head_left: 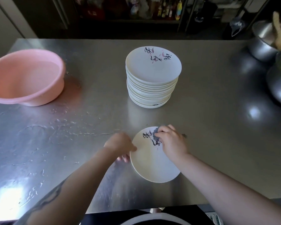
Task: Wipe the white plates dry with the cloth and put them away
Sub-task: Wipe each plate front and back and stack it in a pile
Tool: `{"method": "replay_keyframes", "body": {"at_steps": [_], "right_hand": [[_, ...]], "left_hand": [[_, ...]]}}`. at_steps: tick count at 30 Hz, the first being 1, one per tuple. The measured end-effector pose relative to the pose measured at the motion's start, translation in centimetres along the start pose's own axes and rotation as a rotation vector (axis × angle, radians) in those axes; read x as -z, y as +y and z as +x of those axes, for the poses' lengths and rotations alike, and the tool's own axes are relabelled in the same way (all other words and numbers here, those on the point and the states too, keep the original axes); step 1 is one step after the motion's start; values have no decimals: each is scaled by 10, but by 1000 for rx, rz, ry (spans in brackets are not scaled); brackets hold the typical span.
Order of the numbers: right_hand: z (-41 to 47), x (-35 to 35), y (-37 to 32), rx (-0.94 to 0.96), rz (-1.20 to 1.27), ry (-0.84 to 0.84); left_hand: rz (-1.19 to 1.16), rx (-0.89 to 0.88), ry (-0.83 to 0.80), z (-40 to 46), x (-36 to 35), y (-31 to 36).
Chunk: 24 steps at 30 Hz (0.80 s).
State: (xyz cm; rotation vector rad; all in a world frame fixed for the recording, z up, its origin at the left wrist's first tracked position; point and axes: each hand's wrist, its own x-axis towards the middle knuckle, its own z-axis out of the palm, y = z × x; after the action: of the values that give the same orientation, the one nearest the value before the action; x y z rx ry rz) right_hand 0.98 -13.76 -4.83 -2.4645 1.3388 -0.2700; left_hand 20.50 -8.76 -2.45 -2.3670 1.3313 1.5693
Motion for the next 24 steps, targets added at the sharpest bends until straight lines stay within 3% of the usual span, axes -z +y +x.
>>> {"method": "replay_keyframes", "body": {"at_steps": [2,3,6,8,10,13,15,17,21,24], "right_hand": [[-4,1,2,1,20,2],[-5,1,0,1,26,-7],[1,-1,-8,53,28,-25],[3,-2,-12,77,36,-43],[4,-1,-11,79,40,-65],[1,3,-5,21,18,-39],[-3,5,1,-39,32,3],[-8,5,2,-41,62,20],[-6,3,-6,23,94,-23],[-3,3,-13,48,91,-49]], "left_hand": [[36,24,-126,-6,-6,-6],[80,4,-73,-6,-7,-6],[136,-97,308,3,-5,8],[117,-139,399,7,-3,20],[48,-126,319,9,-4,21],[-103,-39,62,2,-3,8],[-94,31,-107,-7,-8,-2],[-41,31,-155,-13,-13,-5],[35,-122,310,-5,-6,10],[27,-156,363,3,-4,25]]}}
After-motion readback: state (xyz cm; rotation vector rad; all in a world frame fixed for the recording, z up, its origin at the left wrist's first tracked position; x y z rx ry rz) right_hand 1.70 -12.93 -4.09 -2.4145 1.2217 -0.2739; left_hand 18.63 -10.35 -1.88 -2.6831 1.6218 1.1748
